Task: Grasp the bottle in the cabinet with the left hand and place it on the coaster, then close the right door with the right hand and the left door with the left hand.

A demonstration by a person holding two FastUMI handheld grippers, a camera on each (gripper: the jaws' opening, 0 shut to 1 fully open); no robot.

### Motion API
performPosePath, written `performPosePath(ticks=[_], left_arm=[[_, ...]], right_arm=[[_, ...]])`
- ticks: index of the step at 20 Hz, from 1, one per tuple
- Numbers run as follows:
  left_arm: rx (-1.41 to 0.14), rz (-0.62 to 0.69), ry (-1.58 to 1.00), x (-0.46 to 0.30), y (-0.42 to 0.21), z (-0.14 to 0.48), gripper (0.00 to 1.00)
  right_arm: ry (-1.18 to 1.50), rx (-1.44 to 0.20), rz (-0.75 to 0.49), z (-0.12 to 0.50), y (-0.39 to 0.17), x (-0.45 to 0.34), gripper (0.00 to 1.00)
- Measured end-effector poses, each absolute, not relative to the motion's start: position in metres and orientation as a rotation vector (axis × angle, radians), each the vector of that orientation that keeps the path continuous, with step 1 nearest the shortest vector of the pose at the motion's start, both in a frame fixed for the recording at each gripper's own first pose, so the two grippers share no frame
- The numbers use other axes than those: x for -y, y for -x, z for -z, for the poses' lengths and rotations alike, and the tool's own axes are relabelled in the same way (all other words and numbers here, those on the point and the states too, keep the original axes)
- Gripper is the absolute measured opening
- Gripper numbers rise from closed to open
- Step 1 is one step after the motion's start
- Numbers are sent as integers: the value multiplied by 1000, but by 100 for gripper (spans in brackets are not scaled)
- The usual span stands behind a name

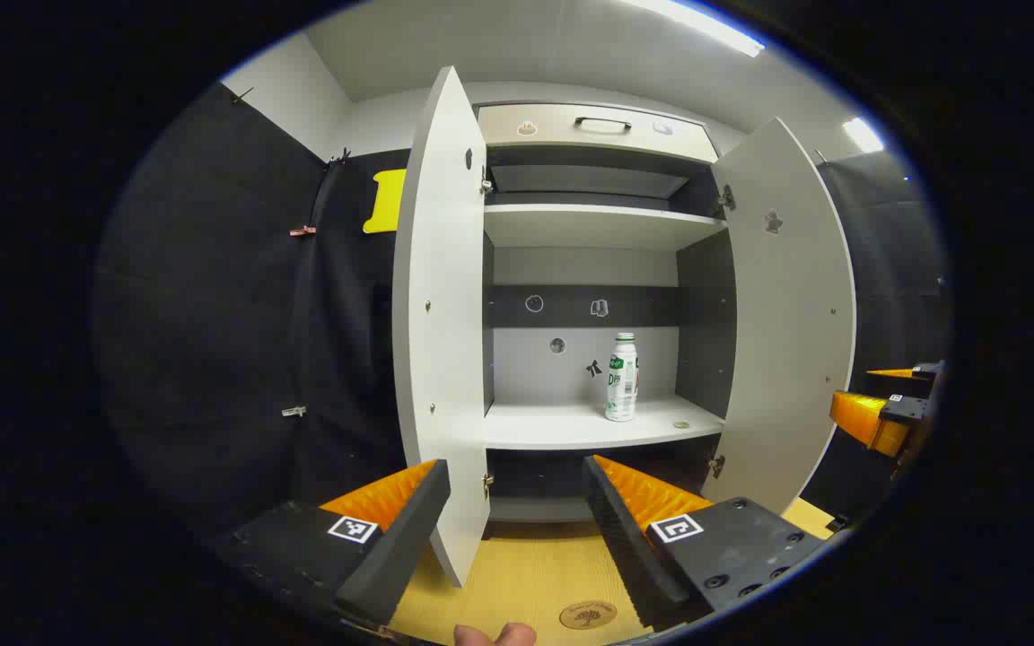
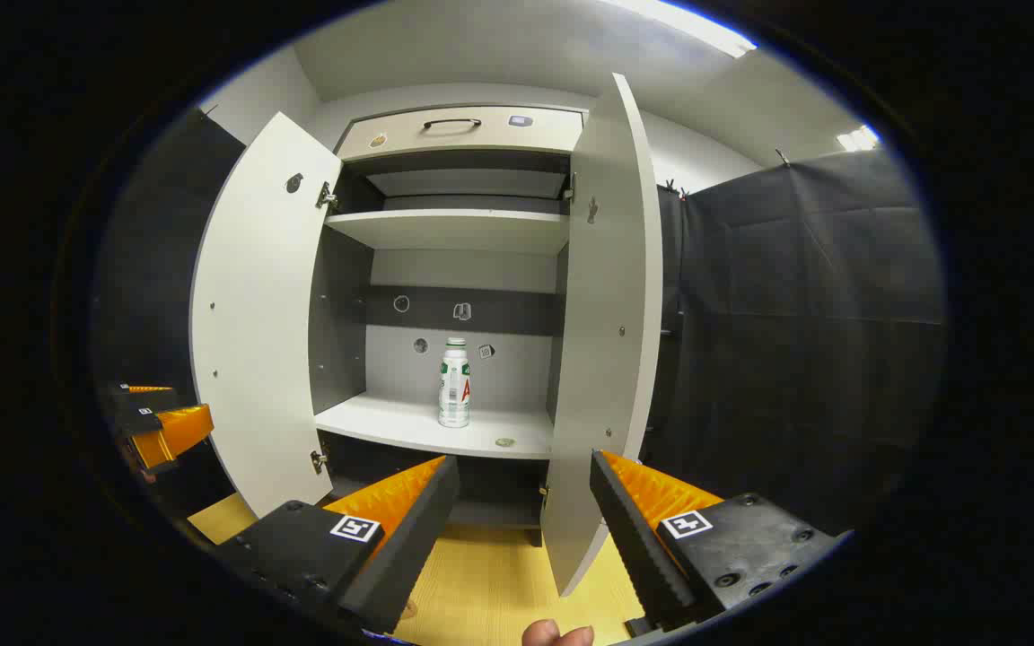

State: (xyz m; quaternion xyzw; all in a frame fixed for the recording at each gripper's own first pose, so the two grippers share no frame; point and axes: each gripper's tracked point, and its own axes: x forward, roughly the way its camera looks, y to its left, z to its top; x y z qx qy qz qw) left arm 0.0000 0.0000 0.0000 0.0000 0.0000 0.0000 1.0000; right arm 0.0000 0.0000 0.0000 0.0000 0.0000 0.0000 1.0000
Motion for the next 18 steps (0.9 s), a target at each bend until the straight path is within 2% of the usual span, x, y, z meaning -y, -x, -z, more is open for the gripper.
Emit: performPosePath(ticks=[18], left_arm=[[14, -26, -2, -1, 11, -1, 95]], right_arm=[[-18, -12, -24, -5, 5, -5, 98]])
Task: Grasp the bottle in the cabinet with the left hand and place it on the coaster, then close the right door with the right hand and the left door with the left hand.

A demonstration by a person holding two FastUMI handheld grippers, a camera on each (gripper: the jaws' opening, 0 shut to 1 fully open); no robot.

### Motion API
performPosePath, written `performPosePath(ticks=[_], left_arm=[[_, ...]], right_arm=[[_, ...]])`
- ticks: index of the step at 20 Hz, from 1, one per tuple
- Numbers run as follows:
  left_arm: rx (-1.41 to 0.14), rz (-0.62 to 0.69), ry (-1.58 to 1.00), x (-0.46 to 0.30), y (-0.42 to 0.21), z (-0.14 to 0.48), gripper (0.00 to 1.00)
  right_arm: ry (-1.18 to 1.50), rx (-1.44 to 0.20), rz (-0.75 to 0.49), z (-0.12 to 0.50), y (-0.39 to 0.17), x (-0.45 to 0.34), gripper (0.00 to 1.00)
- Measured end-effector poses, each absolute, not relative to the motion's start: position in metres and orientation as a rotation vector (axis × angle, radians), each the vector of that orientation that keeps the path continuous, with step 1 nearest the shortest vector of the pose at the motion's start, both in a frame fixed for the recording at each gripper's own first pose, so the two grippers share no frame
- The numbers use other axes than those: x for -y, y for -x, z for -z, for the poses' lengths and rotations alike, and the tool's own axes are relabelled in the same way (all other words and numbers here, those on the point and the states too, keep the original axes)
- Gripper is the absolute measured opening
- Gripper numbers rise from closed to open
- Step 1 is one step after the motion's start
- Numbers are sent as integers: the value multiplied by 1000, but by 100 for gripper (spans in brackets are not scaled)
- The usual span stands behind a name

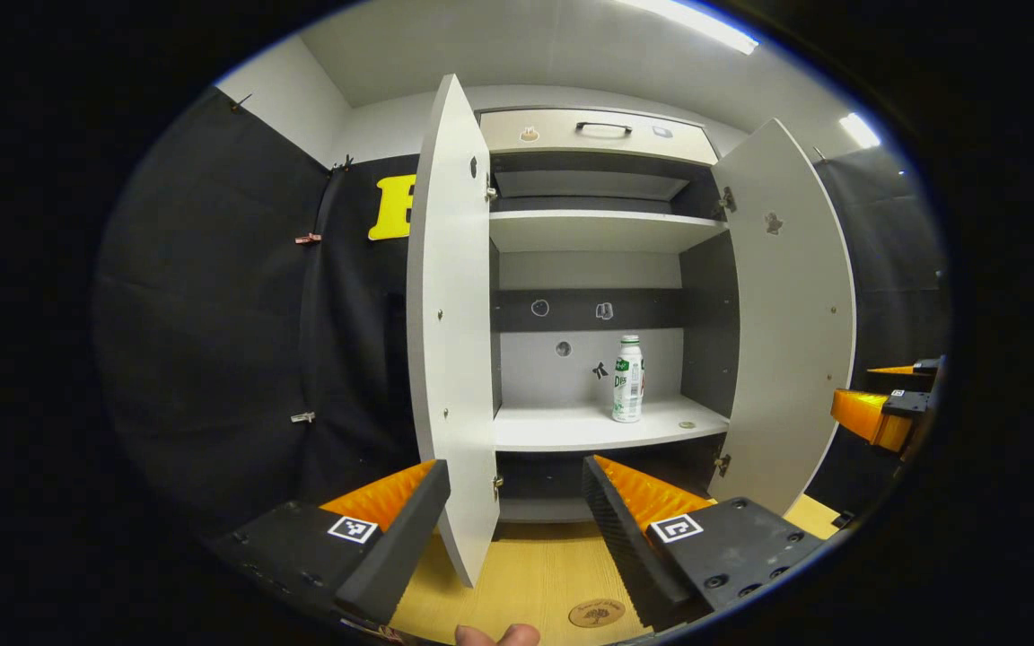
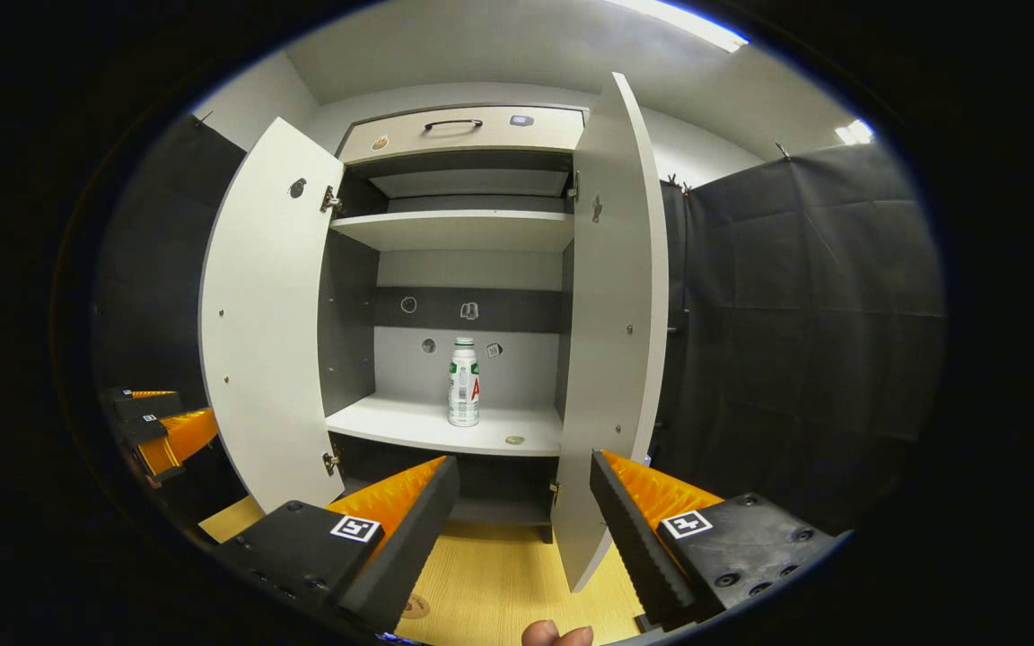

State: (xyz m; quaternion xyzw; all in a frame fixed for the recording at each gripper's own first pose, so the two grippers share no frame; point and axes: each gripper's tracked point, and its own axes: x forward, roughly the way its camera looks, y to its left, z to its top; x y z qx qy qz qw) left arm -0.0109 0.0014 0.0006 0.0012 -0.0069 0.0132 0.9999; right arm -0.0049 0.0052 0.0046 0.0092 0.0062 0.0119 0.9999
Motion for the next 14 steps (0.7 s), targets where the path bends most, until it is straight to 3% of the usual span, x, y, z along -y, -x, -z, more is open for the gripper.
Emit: performPosePath(ticks=[14], left_arm=[[37, 39, 16, 43, -26, -11, 95]], right_arm=[[-58, 0, -37, -18, 7, 16, 97]])
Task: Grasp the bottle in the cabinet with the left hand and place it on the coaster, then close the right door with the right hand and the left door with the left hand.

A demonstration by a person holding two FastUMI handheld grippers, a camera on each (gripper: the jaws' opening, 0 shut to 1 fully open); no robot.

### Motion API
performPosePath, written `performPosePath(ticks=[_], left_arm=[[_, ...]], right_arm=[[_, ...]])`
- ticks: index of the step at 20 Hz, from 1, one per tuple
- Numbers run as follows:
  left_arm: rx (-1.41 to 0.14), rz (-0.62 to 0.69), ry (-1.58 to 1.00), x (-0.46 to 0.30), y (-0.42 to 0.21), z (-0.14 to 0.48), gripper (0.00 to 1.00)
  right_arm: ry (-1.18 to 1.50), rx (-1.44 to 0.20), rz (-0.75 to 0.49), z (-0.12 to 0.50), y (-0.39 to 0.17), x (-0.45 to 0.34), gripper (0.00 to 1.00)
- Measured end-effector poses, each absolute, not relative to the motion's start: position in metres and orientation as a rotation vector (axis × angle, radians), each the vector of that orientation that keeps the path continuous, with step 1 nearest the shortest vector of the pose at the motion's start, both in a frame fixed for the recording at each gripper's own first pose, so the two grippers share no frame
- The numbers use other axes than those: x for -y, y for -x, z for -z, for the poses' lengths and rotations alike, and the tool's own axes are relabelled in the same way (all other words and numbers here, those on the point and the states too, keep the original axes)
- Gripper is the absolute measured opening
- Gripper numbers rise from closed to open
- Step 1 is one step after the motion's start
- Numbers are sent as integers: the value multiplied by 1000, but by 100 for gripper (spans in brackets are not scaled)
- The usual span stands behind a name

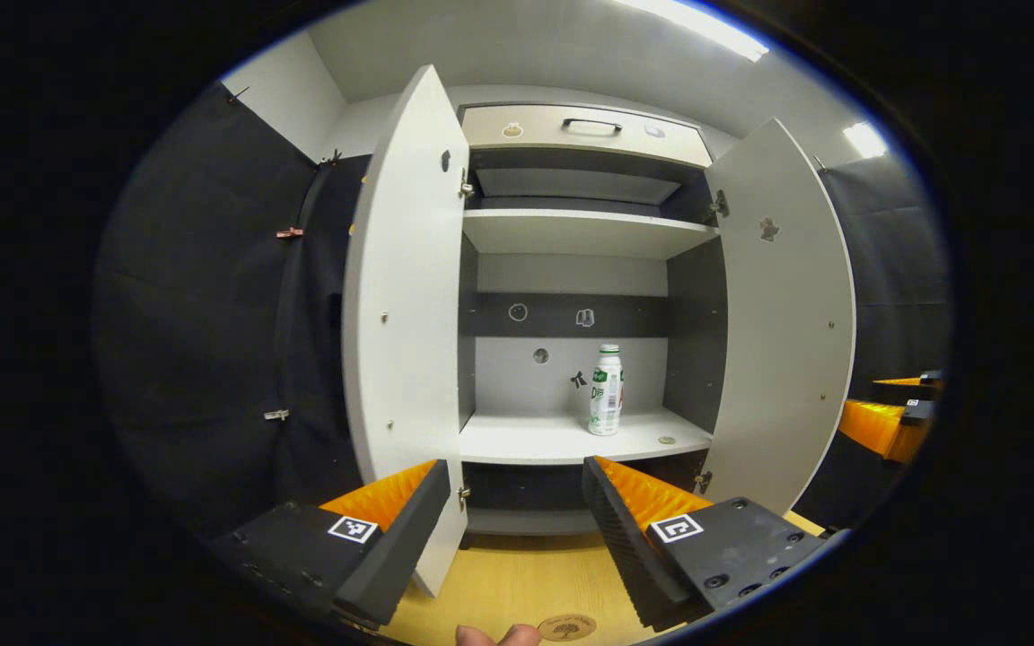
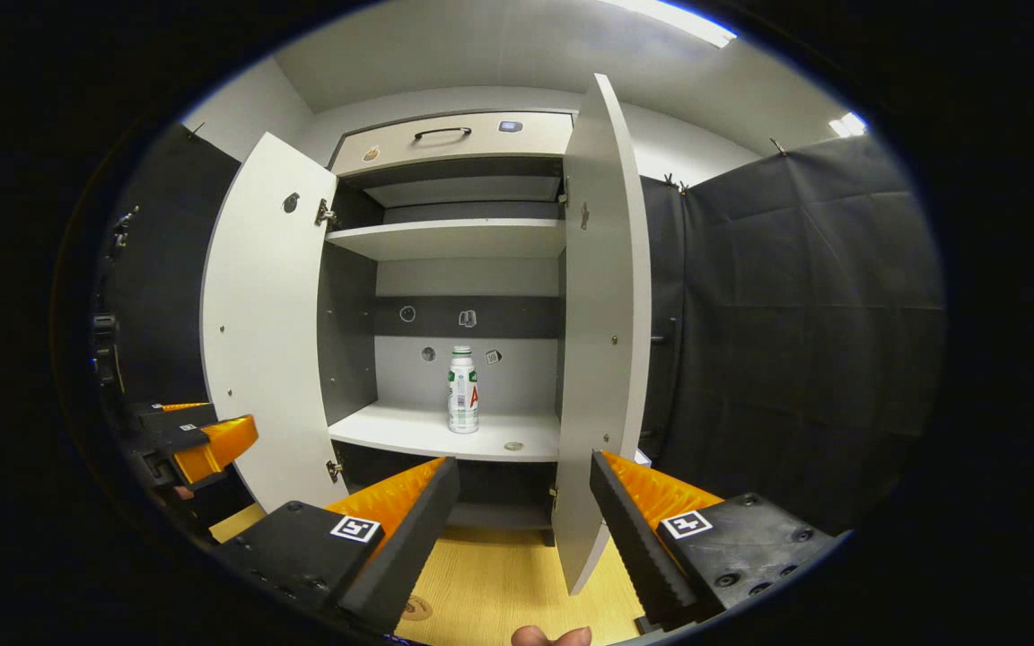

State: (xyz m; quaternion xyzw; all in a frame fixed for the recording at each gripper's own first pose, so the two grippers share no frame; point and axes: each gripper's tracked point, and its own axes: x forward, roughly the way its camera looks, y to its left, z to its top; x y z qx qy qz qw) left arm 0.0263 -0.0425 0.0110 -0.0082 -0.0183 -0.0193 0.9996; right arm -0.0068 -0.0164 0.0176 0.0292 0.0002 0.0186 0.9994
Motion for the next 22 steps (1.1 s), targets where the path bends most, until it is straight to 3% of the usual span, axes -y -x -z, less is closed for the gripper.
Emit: performPosePath(ticks=[9, 22], left_arm=[[78, 98, -16, 120, -132, -34, 94], [-17, 146, 56, 212, -325, -20, 94]], right_arm=[[-53, 8, -21, -10, 7, 67, 98], [-65, 30, 16, -10, 2, 145, 97]])
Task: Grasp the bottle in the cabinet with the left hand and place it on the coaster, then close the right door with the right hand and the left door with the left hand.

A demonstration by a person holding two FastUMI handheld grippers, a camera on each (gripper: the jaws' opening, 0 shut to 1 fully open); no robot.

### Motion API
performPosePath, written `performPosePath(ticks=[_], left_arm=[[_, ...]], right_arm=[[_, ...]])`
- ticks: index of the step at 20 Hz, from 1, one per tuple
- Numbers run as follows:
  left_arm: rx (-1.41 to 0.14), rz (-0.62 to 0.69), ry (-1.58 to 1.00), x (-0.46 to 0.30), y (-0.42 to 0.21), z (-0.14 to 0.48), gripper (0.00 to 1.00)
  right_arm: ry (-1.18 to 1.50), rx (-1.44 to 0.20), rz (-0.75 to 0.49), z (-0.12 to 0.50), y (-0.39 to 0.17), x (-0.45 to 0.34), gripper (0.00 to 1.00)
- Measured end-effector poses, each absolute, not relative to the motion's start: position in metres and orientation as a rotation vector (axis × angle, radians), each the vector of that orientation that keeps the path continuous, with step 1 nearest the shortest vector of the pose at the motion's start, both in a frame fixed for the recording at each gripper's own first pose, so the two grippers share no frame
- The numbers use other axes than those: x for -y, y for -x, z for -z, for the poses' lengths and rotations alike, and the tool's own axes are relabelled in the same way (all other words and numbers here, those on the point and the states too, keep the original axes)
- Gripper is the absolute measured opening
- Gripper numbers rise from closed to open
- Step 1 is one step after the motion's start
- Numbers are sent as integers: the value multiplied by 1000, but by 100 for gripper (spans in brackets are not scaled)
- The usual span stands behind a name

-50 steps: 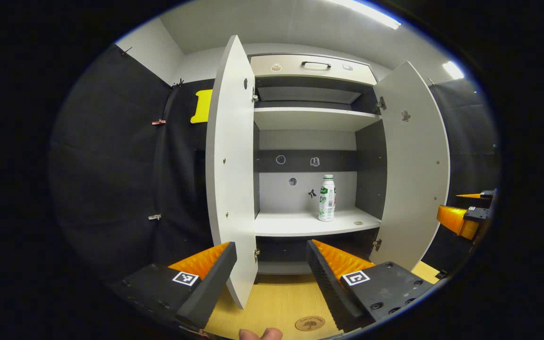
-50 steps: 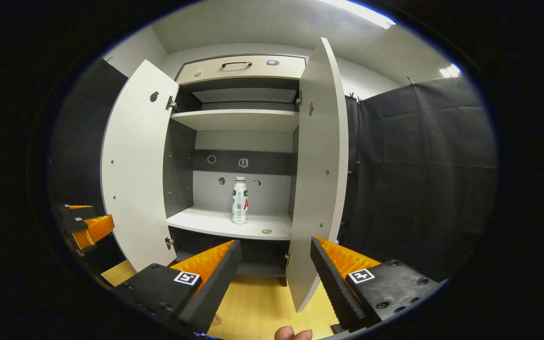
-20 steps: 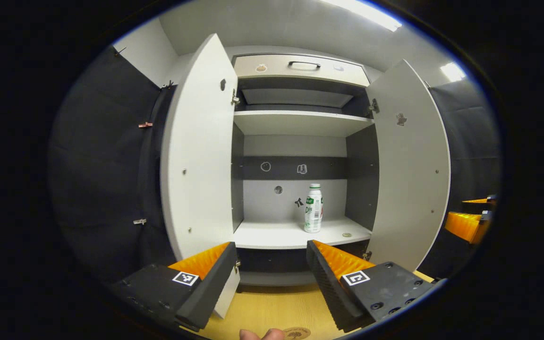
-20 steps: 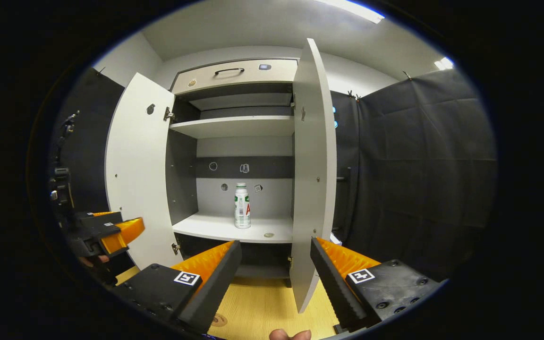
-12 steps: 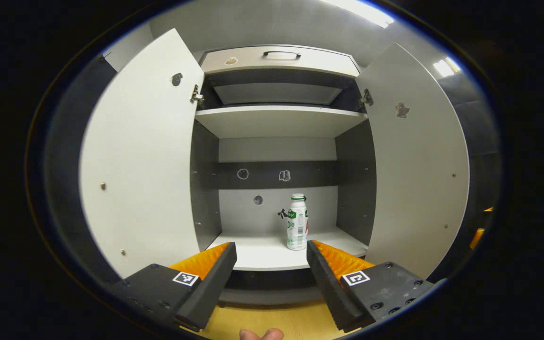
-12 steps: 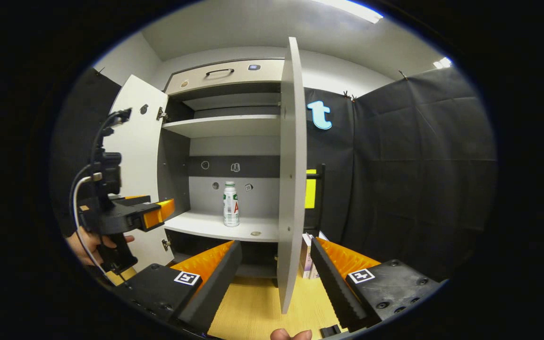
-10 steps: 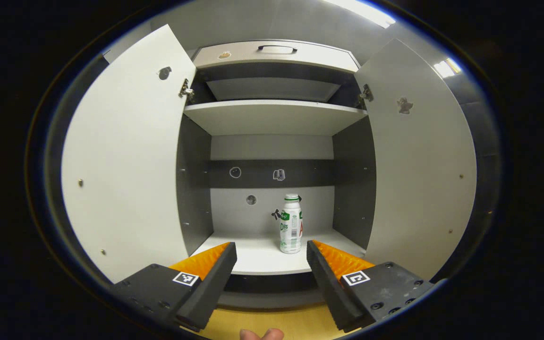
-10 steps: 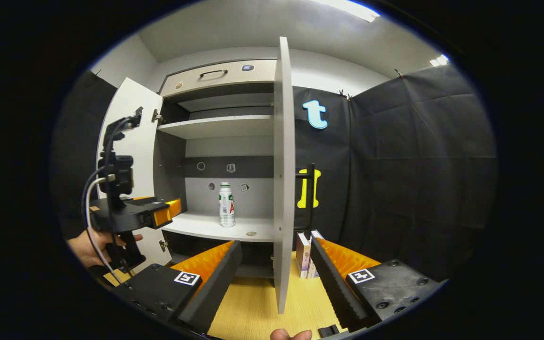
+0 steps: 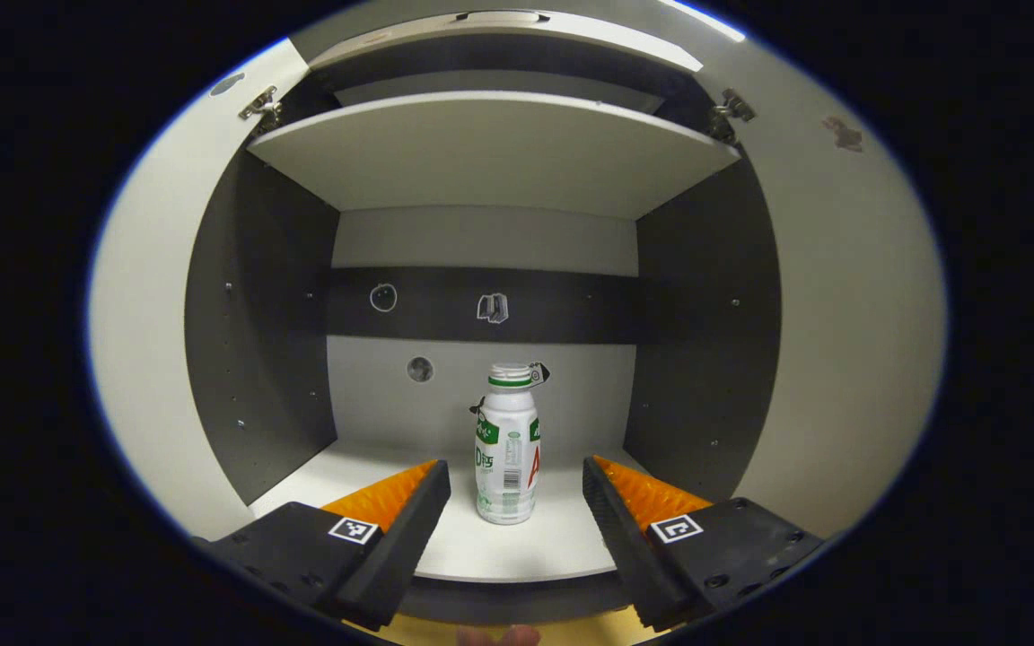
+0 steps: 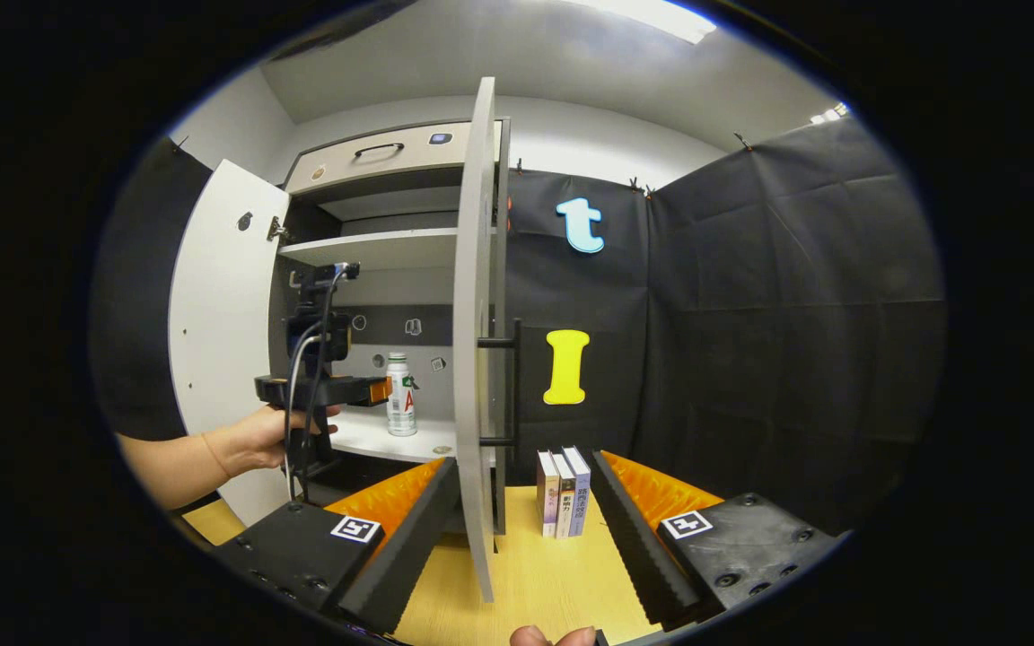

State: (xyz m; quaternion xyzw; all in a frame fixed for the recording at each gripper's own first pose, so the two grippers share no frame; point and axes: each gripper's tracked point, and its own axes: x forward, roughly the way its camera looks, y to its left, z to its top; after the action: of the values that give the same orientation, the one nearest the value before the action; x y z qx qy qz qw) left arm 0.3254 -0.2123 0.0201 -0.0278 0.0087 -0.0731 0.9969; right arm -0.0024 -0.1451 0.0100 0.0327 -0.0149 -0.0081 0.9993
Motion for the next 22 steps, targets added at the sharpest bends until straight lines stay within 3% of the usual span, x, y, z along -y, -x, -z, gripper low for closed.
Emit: performPosePath(ticks=[13, 16, 22], left_arm=[[7, 166, 18, 220, -433, 1, 95], [13, 200, -8, 223, -432, 0, 81], [17, 218, -16, 220, -421, -12, 79]], right_arm=[[-104, -37, -1, 20, -32, 183, 98], [-108, -43, -3, 22, -38, 182, 98], [-102, -30, -16, 17, -40, 169, 98]])
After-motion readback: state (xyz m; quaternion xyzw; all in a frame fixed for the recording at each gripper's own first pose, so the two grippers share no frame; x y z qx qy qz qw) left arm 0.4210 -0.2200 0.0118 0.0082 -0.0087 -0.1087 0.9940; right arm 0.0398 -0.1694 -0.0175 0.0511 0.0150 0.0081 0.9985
